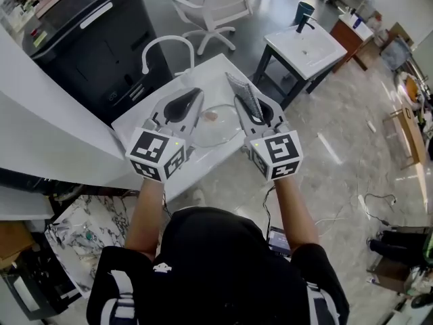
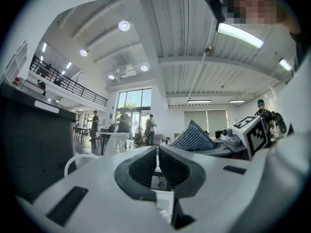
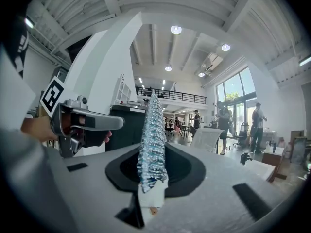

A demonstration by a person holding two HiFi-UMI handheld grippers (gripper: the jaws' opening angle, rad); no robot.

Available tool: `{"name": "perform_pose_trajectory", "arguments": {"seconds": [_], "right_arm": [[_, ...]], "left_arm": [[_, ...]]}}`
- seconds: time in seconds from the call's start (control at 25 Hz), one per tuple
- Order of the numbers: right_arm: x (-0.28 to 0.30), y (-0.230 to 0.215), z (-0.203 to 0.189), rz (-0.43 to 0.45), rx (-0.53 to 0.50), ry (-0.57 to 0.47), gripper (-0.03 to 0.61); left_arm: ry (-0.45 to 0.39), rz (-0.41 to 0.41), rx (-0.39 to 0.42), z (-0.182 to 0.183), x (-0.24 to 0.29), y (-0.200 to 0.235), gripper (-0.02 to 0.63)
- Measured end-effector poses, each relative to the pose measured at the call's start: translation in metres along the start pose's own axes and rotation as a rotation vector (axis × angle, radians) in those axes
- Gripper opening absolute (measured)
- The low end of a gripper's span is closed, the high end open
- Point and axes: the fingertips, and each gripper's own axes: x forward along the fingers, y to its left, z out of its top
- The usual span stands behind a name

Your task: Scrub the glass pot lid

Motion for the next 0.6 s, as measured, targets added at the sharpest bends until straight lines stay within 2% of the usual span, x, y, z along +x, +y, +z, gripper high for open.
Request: {"name": "perform_pose_trajectory", "arguments": {"seconds": [0.32, 0.6], "right_arm": [[0.048, 0.001, -0.004, -0.019, -0.006, 0.042, 0.069], [0.065, -0.001, -0.012, -0.066, 0.005, 0.072, 0.070]], "left_arm": [[0.003, -0.028, -0.052, -0.010, 0.014, 0.047, 0.014], [0.016, -0.071, -0.071, -0.022, 0.020, 0.063, 0.014]]}}
